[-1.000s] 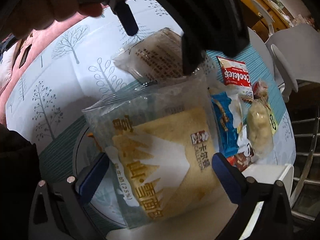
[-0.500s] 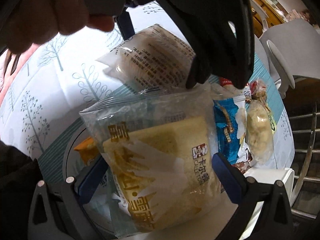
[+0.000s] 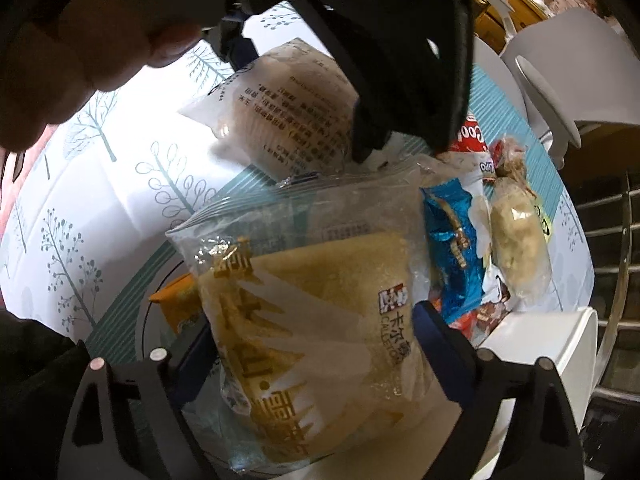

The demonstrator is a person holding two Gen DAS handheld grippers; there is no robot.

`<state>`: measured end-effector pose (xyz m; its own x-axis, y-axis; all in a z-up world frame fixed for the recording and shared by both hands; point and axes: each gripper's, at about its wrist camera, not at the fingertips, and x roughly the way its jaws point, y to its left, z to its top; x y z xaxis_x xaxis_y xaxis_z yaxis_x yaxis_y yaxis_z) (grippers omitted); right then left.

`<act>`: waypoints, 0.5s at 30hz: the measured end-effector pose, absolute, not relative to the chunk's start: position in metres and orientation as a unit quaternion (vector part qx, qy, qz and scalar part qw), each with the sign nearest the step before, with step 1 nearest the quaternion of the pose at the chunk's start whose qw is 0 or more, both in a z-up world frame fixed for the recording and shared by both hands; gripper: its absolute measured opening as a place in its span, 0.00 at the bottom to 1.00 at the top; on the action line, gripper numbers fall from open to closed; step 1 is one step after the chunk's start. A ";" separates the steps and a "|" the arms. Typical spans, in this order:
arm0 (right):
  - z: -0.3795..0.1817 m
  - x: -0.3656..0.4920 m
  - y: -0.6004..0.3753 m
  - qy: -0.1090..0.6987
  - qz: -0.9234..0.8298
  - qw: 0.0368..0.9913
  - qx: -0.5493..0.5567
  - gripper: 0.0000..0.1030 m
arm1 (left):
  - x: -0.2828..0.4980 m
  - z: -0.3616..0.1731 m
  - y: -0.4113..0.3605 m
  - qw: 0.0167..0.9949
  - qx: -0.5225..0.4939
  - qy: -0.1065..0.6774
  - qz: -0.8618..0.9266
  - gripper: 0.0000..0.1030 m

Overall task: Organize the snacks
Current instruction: 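Grasp the clear bread bag with the left tool while the right tool grasps the yellow-print bread bag, then carry both bread bags into the white tray and release them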

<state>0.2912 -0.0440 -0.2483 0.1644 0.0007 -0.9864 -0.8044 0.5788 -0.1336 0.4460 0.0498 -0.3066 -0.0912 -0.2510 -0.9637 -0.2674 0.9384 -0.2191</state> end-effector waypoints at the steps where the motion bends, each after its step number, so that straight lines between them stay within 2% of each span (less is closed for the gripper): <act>1: -0.248 0.290 -0.044 0.577 0.294 0.679 -0.346 0.87 | 0.445 -0.305 0.050 0.650 -0.177 0.739 0.008 0.74; 9: -0.245 0.286 -0.054 0.605 0.276 0.684 -0.300 0.81 | 0.420 -0.291 0.063 0.642 -0.177 0.746 0.028 0.72; 15: -0.232 0.273 -0.058 0.616 0.261 0.695 -0.266 0.66 | 0.397 -0.269 0.078 0.649 -0.186 0.737 0.036 0.73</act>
